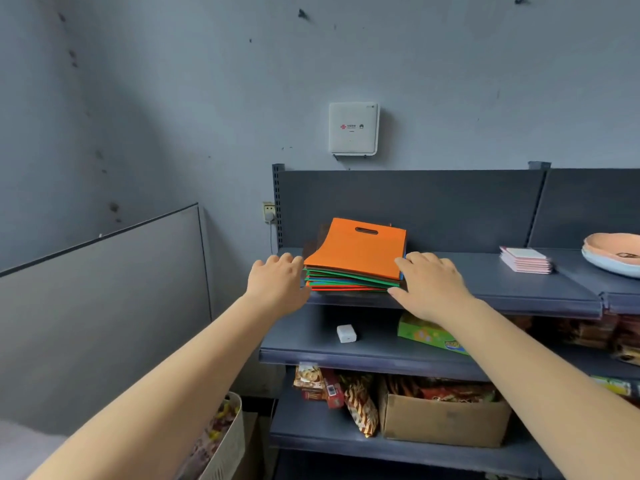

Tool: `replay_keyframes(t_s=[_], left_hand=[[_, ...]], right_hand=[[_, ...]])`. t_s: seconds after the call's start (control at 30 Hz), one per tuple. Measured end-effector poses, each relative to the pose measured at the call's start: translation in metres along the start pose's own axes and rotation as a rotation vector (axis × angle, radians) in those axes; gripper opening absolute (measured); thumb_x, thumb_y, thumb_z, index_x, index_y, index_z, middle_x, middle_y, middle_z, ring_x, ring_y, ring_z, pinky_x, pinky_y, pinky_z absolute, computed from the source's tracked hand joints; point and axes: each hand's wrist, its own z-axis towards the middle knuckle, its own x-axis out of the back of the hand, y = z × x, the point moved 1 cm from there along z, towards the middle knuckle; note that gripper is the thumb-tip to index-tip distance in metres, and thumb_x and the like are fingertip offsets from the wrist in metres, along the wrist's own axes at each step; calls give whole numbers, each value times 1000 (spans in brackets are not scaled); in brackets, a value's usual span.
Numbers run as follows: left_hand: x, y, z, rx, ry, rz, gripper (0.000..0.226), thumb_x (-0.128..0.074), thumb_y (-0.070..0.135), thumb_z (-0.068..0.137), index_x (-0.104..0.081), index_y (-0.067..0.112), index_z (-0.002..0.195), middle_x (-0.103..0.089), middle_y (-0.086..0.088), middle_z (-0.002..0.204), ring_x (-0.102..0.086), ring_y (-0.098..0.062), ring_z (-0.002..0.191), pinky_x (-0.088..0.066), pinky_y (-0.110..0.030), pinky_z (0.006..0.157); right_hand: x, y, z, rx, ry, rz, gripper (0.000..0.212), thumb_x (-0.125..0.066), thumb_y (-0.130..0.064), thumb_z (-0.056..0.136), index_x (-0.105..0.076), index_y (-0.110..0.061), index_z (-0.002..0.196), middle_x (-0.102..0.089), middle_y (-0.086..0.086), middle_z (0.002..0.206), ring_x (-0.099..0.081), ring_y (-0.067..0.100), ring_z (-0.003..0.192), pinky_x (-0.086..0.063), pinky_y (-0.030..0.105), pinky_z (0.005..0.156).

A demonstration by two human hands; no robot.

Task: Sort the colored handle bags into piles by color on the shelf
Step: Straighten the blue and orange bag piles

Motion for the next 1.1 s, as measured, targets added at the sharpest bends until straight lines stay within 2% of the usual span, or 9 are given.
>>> replay_keyframes(t_s=[0.43,0.6,0.73,0.8,0.87,0.9,0.97,1.03,1.1], left_hand=[[-95,26,128,-15,-87,-53,48,-41,50,95,-43,18,130,-50,-1,130,-47,-24,120,-38,-36,94],[-139,20,179,-17,-123,-150,44,-34,47,98,-47,17,127,-52,-2,129,-48,-25,118,-38,-36,93],[-172,17,211,-31,-180,-302,37,-29,40,101,-52,14,114,-54,-3,121,-47,-24,113,-40,-34,89],[-184,17,220,-20,-160,-357,36,-30,40,100,-53,15,111,-55,-1,118,-45,-21,113,-41,-33,86],[-194,18,227,-20,-117,-381,35,-33,41,99,-55,16,110,-56,2,117,-45,-18,113,-41,-32,83],[-197,20,228,-29,-93,-390,35,-34,42,98,-56,17,111,-57,3,117,-45,-17,113,-41,-31,84],[-203,24,230,-54,-46,-416,36,-36,44,98,-56,20,116,-57,7,122,-45,-15,117,-38,-28,86],[-205,28,231,-84,-11,-440,40,-37,44,98,-55,22,126,-54,9,131,-43,-14,123,-35,-26,93],[-205,31,231,-107,2,-470,43,-37,45,98,-54,22,131,-52,8,137,-42,-14,127,-32,-25,98]], right_hand=[[-91,51,112,-32,-130,145,55,-44,-45,97,-35,-16,142,-42,5,141,-38,25,130,-38,40,104],[-128,62,159,-93,-202,178,52,-40,-45,98,-38,-15,141,-44,5,139,-41,24,127,-41,39,99],[-156,70,189,-222,-265,264,49,-40,-47,98,-52,-10,129,-54,7,126,-52,24,115,-45,34,90],[-170,77,200,-324,-242,371,39,-44,-46,97,-61,-11,102,-61,4,101,-59,24,98,-48,30,72],[-179,83,207,-446,-195,470,39,-49,-48,94,-51,-16,72,-55,-1,73,-56,17,71,-35,27,50],[-182,85,208,-493,-176,496,42,-50,-49,93,-49,-15,68,-52,-1,67,-52,14,64,-31,28,48],[-187,89,210,-552,-136,550,45,-55,-48,91,-56,-8,70,-58,3,66,-53,14,64,-35,28,49],[-188,92,210,-590,-81,613,42,-61,-44,88,-66,-3,80,-67,7,74,-60,19,73,-49,31,60],[-186,95,209,-615,-13,622,37,-68,-40,84,-68,-3,80,-69,8,74,-62,23,76,-53,37,67]])
